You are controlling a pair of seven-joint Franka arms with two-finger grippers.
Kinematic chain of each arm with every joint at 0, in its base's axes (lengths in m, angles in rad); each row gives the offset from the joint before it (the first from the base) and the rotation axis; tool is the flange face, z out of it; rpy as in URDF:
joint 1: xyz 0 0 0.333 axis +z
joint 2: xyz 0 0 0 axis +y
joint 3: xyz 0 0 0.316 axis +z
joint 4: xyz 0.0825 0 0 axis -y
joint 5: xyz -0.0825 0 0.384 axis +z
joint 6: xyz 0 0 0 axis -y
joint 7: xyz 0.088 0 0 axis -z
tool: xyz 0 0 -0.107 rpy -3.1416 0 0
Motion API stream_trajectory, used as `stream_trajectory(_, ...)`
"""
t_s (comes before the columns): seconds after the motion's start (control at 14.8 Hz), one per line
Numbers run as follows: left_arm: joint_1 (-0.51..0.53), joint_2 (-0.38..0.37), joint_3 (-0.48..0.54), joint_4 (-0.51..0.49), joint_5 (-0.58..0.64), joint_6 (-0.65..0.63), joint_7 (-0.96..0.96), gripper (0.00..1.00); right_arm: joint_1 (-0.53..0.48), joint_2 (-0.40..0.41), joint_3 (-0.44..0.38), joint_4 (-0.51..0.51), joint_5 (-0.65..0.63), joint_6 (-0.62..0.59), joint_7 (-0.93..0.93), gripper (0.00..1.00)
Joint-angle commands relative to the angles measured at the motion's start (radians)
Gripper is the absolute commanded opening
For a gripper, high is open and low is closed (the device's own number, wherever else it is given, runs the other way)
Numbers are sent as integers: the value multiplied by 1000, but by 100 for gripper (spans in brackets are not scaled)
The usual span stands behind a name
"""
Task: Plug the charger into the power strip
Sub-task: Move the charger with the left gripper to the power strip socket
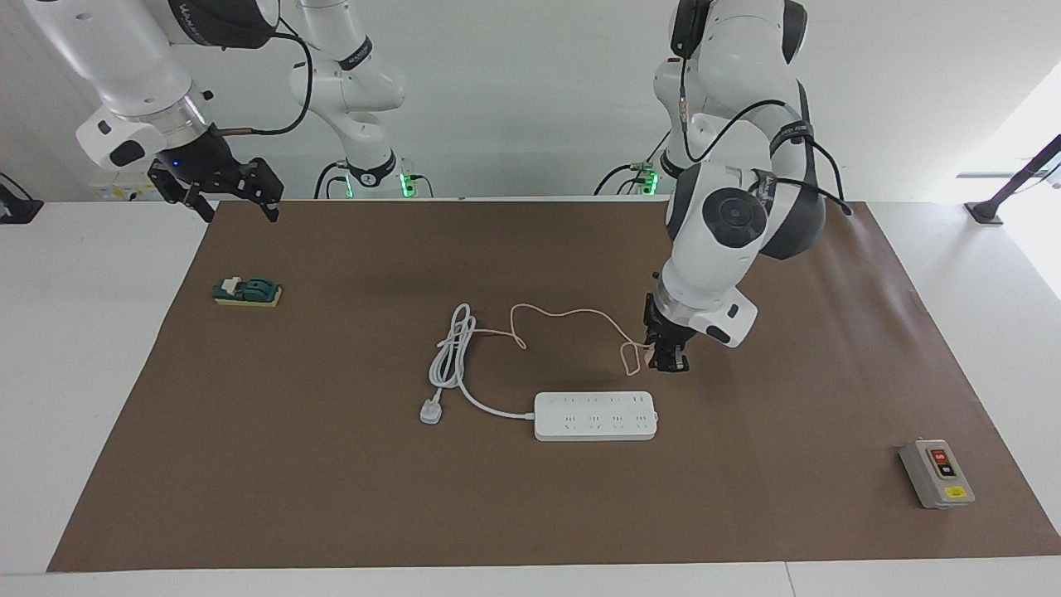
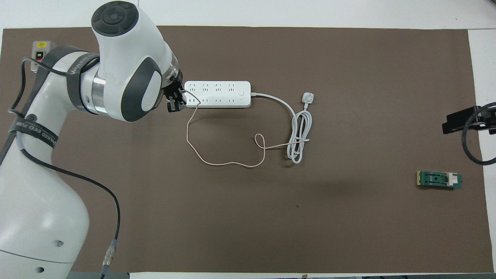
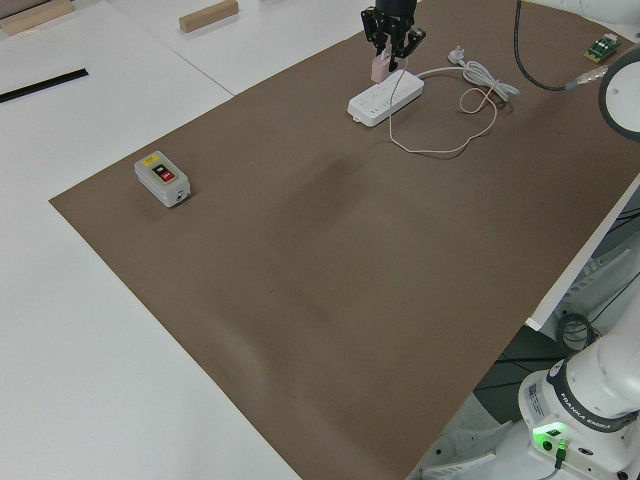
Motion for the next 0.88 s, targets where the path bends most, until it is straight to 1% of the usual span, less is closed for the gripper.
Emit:
stream_trajectory(0.0,-27,18,11,-2,22,32,-78,0,-26,-37,30,-46,-42,16,-29,100)
stream_trajectory(0.27,-59,51,11,-4,23,58,-86,0,-17,-35,29,-31,-48,18,-26,100)
stream_trajectory(0.47,-59,85,11,-1,43,101,-77,0,-15,-37,30,-31,-45,16,-18,100)
stream_trajectory(0.61,-58,90,10,0,46,131,-61,0,-17,-35,30,-31,-34,19,-15,100)
stream_trajectory(0.81,-45,113,11,25,46,135,-11,0,-17,-32,29,-26,-28,48,-18,100)
